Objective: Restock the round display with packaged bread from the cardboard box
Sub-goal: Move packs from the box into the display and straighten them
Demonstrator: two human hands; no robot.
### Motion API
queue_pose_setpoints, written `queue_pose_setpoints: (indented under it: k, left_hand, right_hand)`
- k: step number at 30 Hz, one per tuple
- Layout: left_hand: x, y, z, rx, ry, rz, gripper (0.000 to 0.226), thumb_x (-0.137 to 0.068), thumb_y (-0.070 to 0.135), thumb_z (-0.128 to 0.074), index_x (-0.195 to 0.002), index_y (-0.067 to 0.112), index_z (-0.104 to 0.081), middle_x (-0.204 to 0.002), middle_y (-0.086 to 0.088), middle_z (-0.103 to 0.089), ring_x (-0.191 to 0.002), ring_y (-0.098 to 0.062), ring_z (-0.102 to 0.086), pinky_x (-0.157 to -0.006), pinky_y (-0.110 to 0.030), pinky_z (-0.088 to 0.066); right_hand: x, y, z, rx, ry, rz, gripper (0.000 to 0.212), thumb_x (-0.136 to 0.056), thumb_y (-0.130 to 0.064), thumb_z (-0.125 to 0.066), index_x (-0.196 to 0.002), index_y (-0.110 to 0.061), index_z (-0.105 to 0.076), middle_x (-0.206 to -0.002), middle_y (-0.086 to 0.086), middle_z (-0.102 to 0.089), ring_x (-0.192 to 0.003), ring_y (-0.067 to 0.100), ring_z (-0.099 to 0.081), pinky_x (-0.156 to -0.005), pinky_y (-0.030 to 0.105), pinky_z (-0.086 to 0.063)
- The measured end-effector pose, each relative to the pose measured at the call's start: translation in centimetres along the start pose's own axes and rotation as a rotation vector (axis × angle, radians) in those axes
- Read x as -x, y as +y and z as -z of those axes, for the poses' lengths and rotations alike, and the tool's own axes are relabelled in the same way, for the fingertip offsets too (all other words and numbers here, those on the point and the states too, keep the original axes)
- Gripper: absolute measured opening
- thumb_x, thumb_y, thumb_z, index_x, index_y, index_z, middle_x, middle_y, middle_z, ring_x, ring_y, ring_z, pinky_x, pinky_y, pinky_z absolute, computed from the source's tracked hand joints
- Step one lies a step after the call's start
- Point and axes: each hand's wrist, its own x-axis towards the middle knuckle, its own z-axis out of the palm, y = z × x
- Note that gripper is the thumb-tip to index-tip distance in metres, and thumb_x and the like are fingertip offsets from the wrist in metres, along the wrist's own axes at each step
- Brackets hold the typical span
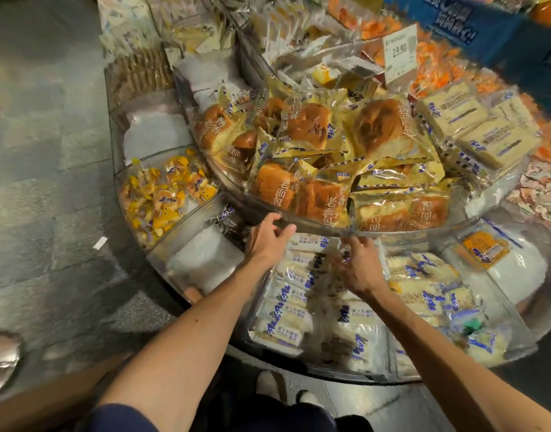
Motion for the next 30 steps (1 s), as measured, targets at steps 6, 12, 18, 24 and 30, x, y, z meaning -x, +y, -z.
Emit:
queue_pose_setpoints:
  k: [6, 12, 18, 24, 30]
  left_hand:
    - [9.5, -3.9, 8.4, 0.306, 0.293, 0.031, 0.019, -0.098, 0.035, -0.057, -0.089, 0.023, -0.068, -0.078, 0.004, -0.07, -0.075, -0.015, -0.067, -0.074, -0.033, -0.055]
    - [31.0, -15.9, 14.1, 0.26, 0.739, 0.378, 0.029, -0.1, 0.034, -0.057, -0.08, 0.014, -0.064, -0.063, 0.005, -0.057, -0.056, -0.009, -0.053, -0.058, -0.031, -0.042]
    - [46.2, -31.0, 14.1, 0.217, 0.683, 0.951, 0.026, -0.094, 0.044, -0.063, -0.097, 0.018, -0.064, -0.082, 0.003, -0.061, -0.09, -0.022, -0.063, -0.076, -0.033, -0.046]
    - [52.0, -44.6, 16.3, 0.157, 0.537, 1.013, 0.028, -0.09, 0.028, -0.07, -0.115, 0.016, -0.065, -0.107, -0.007, -0.069, -0.102, -0.024, -0.064, -0.084, -0.034, -0.052]
    - [50.2, -61.2, 23.0, 0.008, 0.349, 0.955, 0.086, -0.083, 0.052, -0.072, -0.15, 0.018, -0.032, -0.151, -0.014, -0.035, -0.138, -0.036, -0.034, -0.112, -0.047, -0.034]
  right_hand:
    - [6.3, -8.6, -2.8, -0.095, 0.204, 0.586, 0.019, -0.084, -0.018, -0.066, -0.097, -0.004, -0.065, -0.098, 0.02, -0.06, -0.094, 0.034, -0.049, -0.082, 0.042, -0.038]
    - [20.6, -17.1, -12.8, -0.239, -0.484, 0.905, 0.009, -0.087, -0.017, -0.064, -0.092, -0.01, -0.067, -0.092, 0.008, -0.066, -0.09, 0.031, -0.062, -0.081, 0.032, -0.042]
    - [30.6, -20.7, -20.8, -0.1, -0.848, 0.992, 0.008, -0.091, -0.021, -0.067, -0.092, -0.013, -0.066, -0.087, -0.003, -0.064, -0.081, 0.014, -0.057, -0.071, 0.027, -0.039]
    - [37.4, -24.2, -33.7, 0.143, -0.967, 0.865, 0.007, -0.093, -0.022, -0.063, -0.096, -0.02, -0.057, -0.096, -0.001, -0.063, -0.091, 0.016, -0.06, -0.078, 0.028, -0.047]
    - [42.1, -27.4, -49.6, 0.24, -0.951, 0.534, 0.046, -0.09, -0.032, -0.069, -0.129, -0.014, -0.054, -0.125, 0.008, -0.064, -0.113, 0.029, -0.061, -0.09, 0.033, -0.049]
